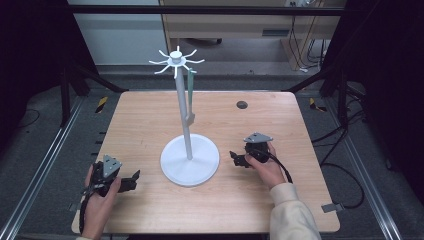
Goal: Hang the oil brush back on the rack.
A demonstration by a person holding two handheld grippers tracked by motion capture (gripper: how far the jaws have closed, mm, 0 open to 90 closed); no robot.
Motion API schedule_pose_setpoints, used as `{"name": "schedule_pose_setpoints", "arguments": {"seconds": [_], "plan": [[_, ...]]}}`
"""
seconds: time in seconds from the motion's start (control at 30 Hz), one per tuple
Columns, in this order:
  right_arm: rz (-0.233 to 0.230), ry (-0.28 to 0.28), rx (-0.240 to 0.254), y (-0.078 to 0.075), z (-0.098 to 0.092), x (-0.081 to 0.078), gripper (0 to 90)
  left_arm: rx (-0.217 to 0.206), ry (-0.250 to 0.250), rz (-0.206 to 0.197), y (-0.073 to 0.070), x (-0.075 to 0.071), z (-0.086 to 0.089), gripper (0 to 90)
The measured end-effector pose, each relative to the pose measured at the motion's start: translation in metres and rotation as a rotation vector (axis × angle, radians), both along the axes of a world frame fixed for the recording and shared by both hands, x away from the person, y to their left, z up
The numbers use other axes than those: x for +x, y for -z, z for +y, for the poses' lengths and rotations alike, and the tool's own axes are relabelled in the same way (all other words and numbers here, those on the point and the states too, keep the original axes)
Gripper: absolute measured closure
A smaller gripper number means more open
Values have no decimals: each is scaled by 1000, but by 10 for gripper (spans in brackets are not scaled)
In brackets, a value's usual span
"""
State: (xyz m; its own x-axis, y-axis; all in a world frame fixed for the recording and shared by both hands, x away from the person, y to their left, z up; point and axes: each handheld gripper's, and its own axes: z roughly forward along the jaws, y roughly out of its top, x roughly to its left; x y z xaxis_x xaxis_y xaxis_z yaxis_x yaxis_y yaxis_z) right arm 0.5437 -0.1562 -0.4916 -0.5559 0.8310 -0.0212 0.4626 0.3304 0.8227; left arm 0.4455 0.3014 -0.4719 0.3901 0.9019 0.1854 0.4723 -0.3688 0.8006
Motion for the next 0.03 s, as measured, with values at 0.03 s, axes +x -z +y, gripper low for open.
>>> {"name": "schedule_pose_setpoints", "arguments": {"seconds": [0.03], "plan": [[1,-5,-1,0,1,0,110,-3,2,1,0,0,0,38]]}}
